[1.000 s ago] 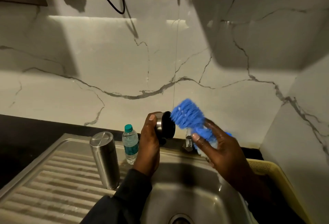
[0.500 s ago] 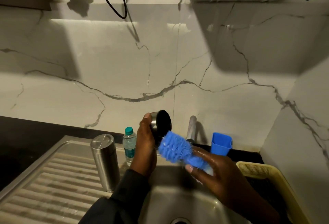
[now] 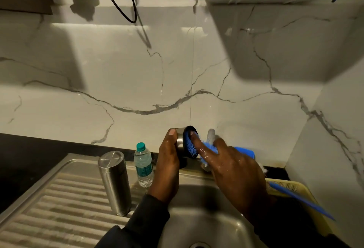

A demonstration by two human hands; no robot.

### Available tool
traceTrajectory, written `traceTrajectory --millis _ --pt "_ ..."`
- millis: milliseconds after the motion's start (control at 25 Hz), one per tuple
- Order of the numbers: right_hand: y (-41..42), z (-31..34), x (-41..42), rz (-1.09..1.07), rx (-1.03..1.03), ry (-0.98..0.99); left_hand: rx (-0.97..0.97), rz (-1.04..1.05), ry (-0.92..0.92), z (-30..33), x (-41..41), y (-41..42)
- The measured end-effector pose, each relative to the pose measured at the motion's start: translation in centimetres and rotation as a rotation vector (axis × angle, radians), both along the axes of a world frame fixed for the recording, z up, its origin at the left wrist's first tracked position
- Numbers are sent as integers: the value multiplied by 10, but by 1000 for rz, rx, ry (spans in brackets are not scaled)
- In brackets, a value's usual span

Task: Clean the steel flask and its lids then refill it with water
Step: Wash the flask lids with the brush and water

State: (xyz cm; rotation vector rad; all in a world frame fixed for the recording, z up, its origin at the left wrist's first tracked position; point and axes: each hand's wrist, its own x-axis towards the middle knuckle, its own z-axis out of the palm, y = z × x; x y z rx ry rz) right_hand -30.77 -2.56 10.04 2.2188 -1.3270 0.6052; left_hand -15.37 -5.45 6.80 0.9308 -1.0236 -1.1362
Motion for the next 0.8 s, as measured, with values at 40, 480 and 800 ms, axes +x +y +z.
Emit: traceTrajectory --millis 40,480,800 --pt "4 2 7 -17 95 56 -39 8 -30 -2 0 0" --pt "3 59 -12 398 1074 -675 -285 50 86 -3 -13 15" --pt "21 -11 50 275 659 -1363 -245 275 125 2 -17 11"
